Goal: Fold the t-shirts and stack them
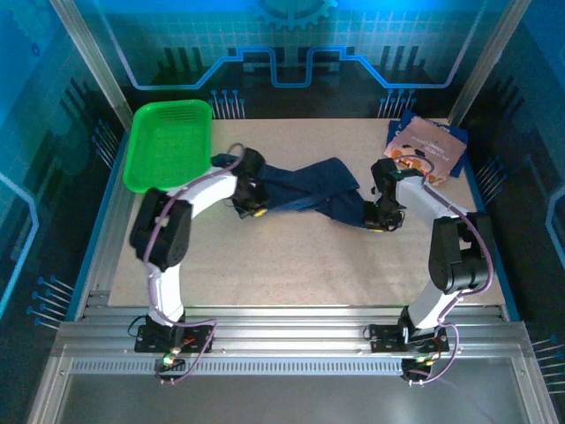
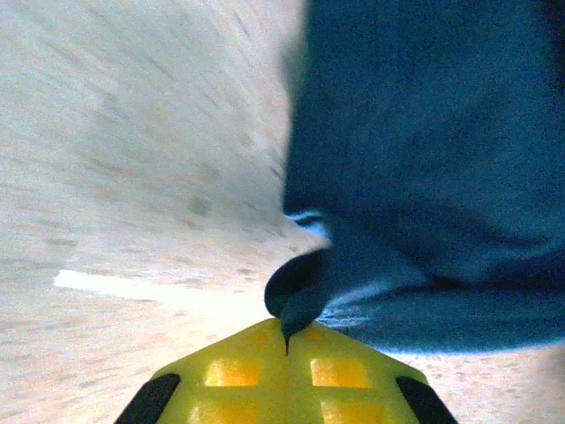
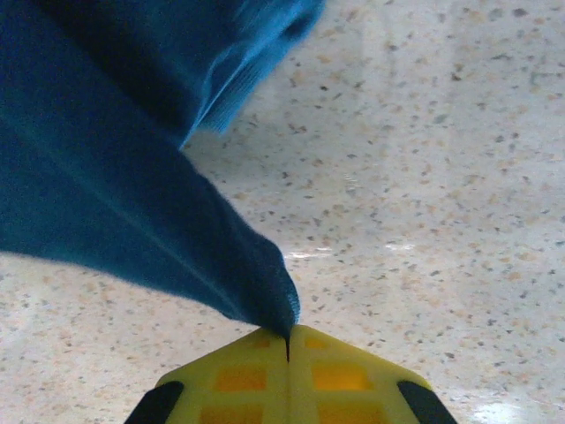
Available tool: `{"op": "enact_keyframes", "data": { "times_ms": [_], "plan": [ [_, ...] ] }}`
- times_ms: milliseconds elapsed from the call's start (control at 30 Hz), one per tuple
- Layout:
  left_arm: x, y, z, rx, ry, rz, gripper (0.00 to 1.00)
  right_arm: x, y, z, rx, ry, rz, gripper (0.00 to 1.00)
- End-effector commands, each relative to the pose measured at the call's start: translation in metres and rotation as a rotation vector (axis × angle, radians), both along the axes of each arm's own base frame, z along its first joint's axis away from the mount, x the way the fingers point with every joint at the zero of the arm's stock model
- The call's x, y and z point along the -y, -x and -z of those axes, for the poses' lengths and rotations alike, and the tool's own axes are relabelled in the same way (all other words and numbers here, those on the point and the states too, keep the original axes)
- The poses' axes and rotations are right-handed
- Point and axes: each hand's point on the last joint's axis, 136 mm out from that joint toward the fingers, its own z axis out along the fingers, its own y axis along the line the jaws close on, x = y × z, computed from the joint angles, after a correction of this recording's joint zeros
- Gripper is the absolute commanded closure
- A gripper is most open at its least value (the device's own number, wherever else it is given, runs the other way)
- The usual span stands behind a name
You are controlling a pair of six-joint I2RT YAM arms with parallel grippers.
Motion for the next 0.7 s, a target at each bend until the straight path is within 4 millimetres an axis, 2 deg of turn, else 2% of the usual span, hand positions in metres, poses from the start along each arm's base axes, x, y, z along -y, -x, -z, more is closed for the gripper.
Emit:
{"op": "enact_keyframes", "data": {
  "times_ms": [0, 133, 333, 400, 500, 533, 600, 667],
  "plan": [
    [-0.036, -0.005, -0.068, 0.187, -0.03, -0.047, 1.0, 0.014, 0.012, -0.001, -0.035, 0.088, -0.004, 1.0],
    [-0.048, 0.008, -0.108, 0.277, 0.004, -0.07, 1.0, 0.016, 0.017, 0.0, -0.036, 0.1, 0.013, 1.0],
    [-0.058, 0.023, -0.135, 0.35, 0.063, -0.129, 1.0, 0.013, 0.035, 0.01, -0.098, 0.137, -0.027, 0.99],
    [-0.062, 0.023, -0.145, 0.374, 0.087, -0.148, 1.0, 0.02, 0.042, 0.012, -0.123, 0.178, -0.024, 0.99],
    [-0.065, 0.018, -0.16, 0.409, 0.098, -0.146, 1.0, 0.026, 0.039, 0.009, -0.112, 0.213, -0.018, 0.93],
    [-0.064, 0.016, -0.166, 0.428, 0.105, -0.142, 1.0, 0.028, 0.035, 0.006, -0.099, 0.219, -0.014, 0.9],
    [-0.057, 0.008, -0.181, 0.476, 0.139, -0.118, 1.0, 0.022, 0.02, -0.005, -0.031, 0.184, -0.023, 0.65],
    [-0.049, 0.003, -0.191, 0.501, 0.179, -0.096, 1.0, 0.005, 0.0, -0.022, 0.08, 0.089, -0.047, 0.45]
  ]
}}
